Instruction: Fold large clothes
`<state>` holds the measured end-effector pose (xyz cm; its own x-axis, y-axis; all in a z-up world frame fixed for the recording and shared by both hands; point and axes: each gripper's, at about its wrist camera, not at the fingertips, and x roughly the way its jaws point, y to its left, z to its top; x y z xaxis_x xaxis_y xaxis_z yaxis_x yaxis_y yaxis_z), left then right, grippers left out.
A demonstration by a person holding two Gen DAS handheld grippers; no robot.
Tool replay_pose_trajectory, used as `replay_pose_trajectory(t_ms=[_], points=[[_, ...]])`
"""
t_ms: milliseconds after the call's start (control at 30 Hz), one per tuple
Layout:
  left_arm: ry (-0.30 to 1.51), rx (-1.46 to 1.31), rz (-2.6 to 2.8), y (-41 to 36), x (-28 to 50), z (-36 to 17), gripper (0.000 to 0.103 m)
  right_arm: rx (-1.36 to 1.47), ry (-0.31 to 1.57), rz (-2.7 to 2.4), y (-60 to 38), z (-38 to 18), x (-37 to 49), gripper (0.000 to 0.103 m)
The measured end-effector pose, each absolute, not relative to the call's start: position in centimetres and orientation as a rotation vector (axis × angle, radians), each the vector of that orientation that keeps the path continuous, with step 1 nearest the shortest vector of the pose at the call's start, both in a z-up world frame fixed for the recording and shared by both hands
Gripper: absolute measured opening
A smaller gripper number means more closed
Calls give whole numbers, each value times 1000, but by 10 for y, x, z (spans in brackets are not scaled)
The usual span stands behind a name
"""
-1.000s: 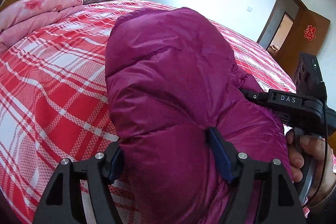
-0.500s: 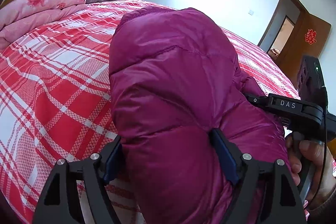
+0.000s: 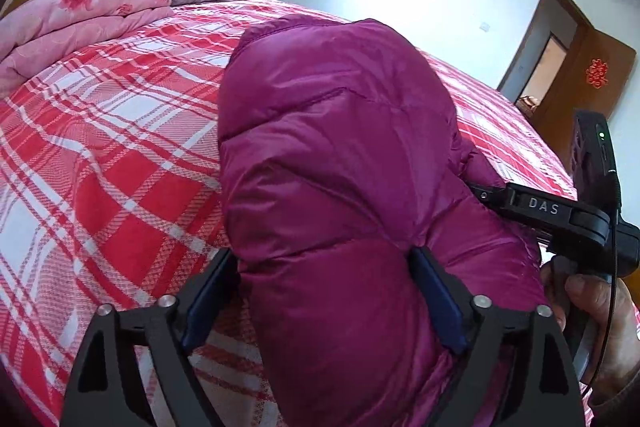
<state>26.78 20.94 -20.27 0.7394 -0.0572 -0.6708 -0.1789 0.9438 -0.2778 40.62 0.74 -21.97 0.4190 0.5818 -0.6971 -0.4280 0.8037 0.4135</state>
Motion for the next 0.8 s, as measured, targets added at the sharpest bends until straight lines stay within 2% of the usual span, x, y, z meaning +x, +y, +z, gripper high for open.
replay_pose_trajectory(t_ms=[33, 167, 300, 400, 467, 533, 800], points=[[744, -343, 76, 210, 268, -203, 93, 182, 947, 624, 7, -220, 406, 56], [742, -337, 92, 210, 265, -201, 94, 182, 948, 604, 5, -220, 406, 58], [738, -307, 127, 211, 255, -188, 94, 152, 898, 553, -1, -208, 396, 68], [695, -270, 141, 210, 239, -167, 94, 151, 868, 542, -9, -197, 385, 70], [649, -250, 133, 208, 224, -150, 94, 154, 835, 536, -17, -188, 373, 75], [616, -227, 125, 206, 208, -133, 94, 163, 791, 539, -28, -174, 355, 86], [462, -206, 79, 195, 172, -75, 94, 75, 641, 516, -45, -131, 287, 92]])
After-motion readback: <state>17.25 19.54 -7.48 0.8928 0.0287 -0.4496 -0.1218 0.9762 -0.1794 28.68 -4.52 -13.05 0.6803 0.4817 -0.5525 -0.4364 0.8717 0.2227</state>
